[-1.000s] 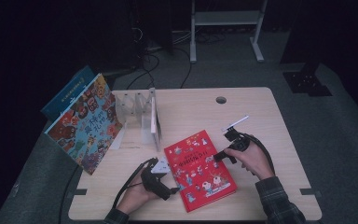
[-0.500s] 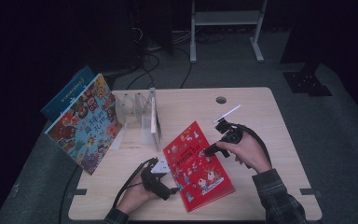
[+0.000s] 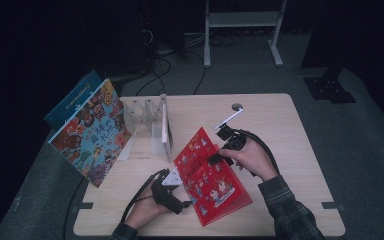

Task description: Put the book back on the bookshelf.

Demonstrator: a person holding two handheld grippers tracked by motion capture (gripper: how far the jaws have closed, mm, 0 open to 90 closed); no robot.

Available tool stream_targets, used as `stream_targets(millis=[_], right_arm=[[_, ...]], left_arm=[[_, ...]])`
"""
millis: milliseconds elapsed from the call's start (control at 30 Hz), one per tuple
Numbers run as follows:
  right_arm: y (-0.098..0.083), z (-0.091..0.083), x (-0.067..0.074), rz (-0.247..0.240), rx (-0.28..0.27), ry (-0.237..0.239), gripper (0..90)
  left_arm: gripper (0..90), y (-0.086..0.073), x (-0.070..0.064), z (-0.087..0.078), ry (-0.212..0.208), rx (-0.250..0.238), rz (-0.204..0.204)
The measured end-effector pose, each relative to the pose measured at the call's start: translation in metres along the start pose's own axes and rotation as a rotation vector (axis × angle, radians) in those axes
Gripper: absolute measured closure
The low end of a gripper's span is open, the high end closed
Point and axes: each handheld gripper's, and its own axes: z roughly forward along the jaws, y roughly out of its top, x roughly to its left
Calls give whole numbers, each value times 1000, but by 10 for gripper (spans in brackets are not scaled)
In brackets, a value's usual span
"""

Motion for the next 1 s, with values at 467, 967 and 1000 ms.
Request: stream_targets(millis=[467,967,1000], right_arm=[[4,-2,3,24,-23,56,824],[-12,-21,3,-3,-163,87,878],[-13,-22,4,-5,-171,88,878]], left_arm=[[0,0,0,0,8,-5,-10],[0,-3,8,-4,-14,-38,-84],[0,-4,10,-5,-12,-39,-89]])
